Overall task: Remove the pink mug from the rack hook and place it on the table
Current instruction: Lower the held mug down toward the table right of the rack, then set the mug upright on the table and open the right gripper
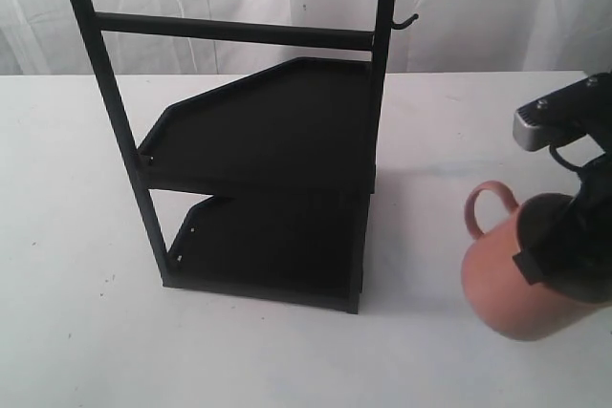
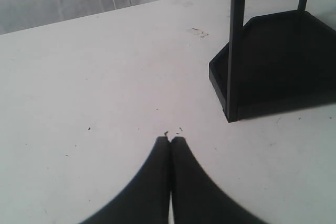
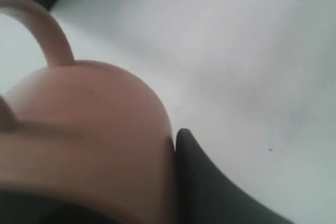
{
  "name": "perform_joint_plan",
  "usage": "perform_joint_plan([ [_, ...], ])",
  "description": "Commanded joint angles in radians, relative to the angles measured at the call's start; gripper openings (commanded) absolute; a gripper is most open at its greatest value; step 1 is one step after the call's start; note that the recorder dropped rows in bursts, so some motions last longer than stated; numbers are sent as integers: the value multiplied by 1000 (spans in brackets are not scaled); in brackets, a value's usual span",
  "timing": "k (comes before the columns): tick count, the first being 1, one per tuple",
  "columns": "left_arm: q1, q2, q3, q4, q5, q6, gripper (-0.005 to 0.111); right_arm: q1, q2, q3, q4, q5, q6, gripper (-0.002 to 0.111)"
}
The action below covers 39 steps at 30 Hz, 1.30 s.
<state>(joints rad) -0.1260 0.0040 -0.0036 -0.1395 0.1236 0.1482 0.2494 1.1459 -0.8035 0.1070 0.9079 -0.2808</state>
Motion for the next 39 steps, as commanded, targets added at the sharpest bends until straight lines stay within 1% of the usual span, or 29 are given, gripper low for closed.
perform_joint_plan([
  [1, 4, -4, 4, -5, 3, -5, 0, -10, -9, -3, 178, 42, -151, 0],
  [3, 4, -4, 4, -5, 3, -5, 0, -10, -9, -3, 235, 47, -209, 0],
  [6, 4, -4, 4, -5, 3, -5, 0, -10, -9, -3, 273, 47, -241, 0],
  [14, 4, -4, 4, -5, 3, -5, 0, -10, 8, 14, 212, 32, -246, 0],
  [21, 4, -4, 4, -5, 3, -5, 0, -10, 83, 28, 102, 5, -167, 0],
  [26, 4, -4, 4, -5, 3, -5, 0, -10, 142, 28, 8, -30, -72, 0],
  [29, 4, -4, 4, -5, 3, -5, 0, -10, 182, 28, -7, -52, -66, 0],
  [35, 4, -4, 4, -5, 3, -5, 0, -10, 274, 28, -68, -118, 14, 0],
  [39, 4, -4, 4, -5, 3, -5, 0, -10, 331, 28, -81, -139, 20, 0],
])
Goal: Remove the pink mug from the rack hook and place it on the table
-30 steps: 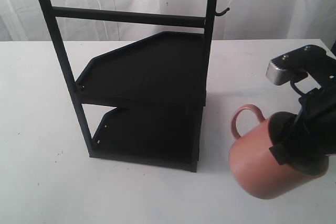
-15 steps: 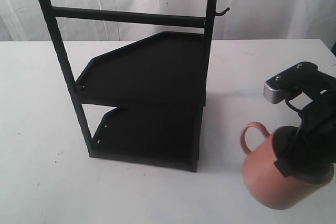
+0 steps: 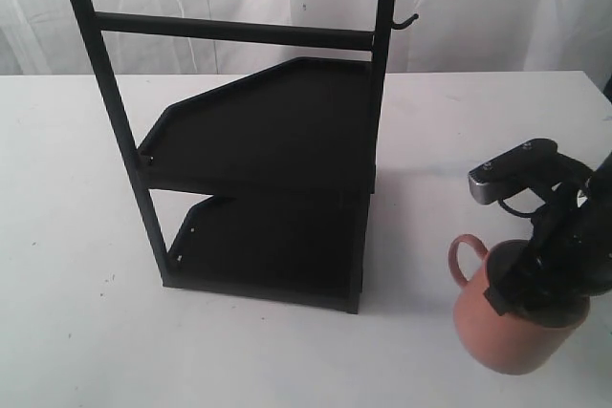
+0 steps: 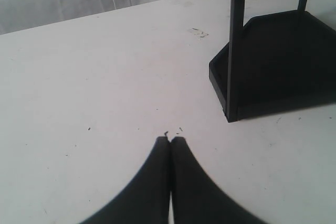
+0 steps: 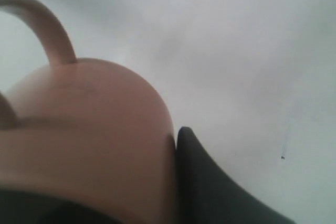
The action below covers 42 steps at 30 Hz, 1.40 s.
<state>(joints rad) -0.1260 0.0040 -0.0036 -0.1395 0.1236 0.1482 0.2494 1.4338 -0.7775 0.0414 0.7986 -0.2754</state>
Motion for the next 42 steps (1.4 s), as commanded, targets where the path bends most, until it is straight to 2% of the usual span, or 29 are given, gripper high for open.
perform_joint_plan([
  [1, 4, -4, 4, -5, 3, -5, 0, -10, 58, 2, -16, -36, 15, 0],
  [10, 4, -4, 4, -5, 3, -5, 0, -10, 134, 2, -18, -110, 15, 0],
  [24, 4, -4, 4, -5, 3, -5, 0, -10, 163, 2, -18, -120, 15, 1],
  [26, 4, -4, 4, -5, 3, -5, 0, -10, 163, 2, -18, -122, 15, 11],
  [29, 4, -4, 4, -5, 3, -5, 0, -10, 161, -1, -16, -130, 15, 39],
  [30, 4, -4, 4, -5, 3, -5, 0, -10, 154, -1, -16, -134, 15, 44],
  [42, 4, -4, 4, -5, 3, -5, 0, -10, -94, -1, -16, -103, 25, 46],
])
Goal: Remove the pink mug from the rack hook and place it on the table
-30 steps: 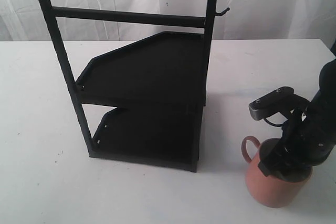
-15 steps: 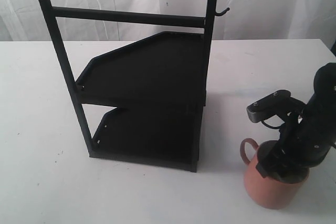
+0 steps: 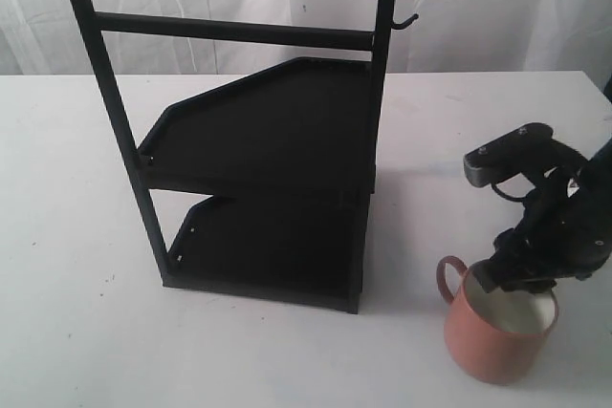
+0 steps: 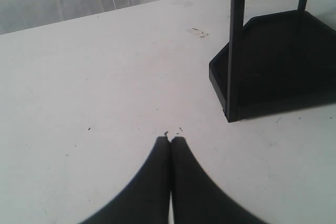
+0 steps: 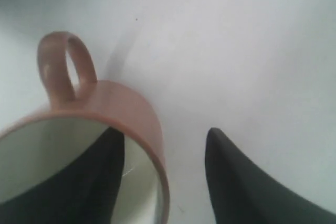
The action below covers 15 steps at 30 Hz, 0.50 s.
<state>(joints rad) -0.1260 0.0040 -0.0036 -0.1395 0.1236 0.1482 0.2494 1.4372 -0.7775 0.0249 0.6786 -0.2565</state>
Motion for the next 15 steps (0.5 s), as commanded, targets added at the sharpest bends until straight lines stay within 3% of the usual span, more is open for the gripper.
perform_joint_plan([
  [1, 4, -4, 4, -5, 3, -5, 0, -10, -123, -1, 1, 20, 6, 46],
  [6, 4, -4, 4, -5, 3, -5, 0, -10, -301, -1, 7, 23, 15, 42],
  [12, 4, -4, 4, -5, 3, -5, 0, -10, -530, -1, 38, -12, 52, 2],
  [15, 4, -4, 4, -5, 3, -5, 0, -10, -642, -1, 94, -29, 39, 0],
])
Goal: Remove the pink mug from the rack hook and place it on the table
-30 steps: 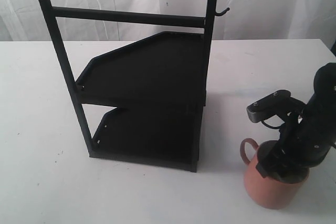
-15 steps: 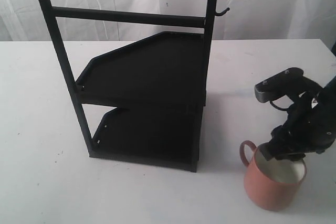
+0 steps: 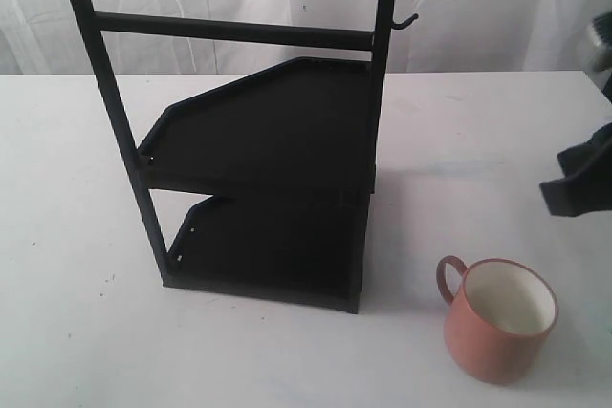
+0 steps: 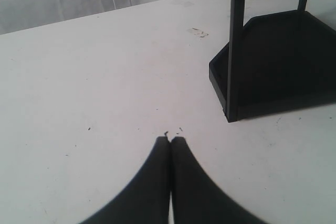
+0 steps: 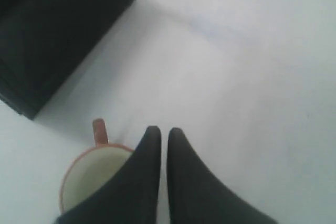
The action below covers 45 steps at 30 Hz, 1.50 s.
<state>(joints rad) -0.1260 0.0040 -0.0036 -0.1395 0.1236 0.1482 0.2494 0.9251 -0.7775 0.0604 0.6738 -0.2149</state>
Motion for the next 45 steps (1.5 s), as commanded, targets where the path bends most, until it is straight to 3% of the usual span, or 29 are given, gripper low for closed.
perform_joint_plan([
  [1, 4, -4, 4, -5, 3, -5, 0, -10, -170, -1, 76, -24, -9, 0],
  [15, 4, -4, 4, -5, 3, -5, 0, -10, -566, -1, 219, 54, -7, 0],
  [35, 4, -4, 4, -5, 3, -5, 0, -10, -687, 3, 236, 82, 45, 0],
  [40, 4, -4, 4, -5, 3, -5, 0, -12, -709, 161, 257, -151, 43, 0],
  [45, 4, -4, 4, -5, 3, -5, 0, -12, -803, 426, 184, -404, 45, 0],
])
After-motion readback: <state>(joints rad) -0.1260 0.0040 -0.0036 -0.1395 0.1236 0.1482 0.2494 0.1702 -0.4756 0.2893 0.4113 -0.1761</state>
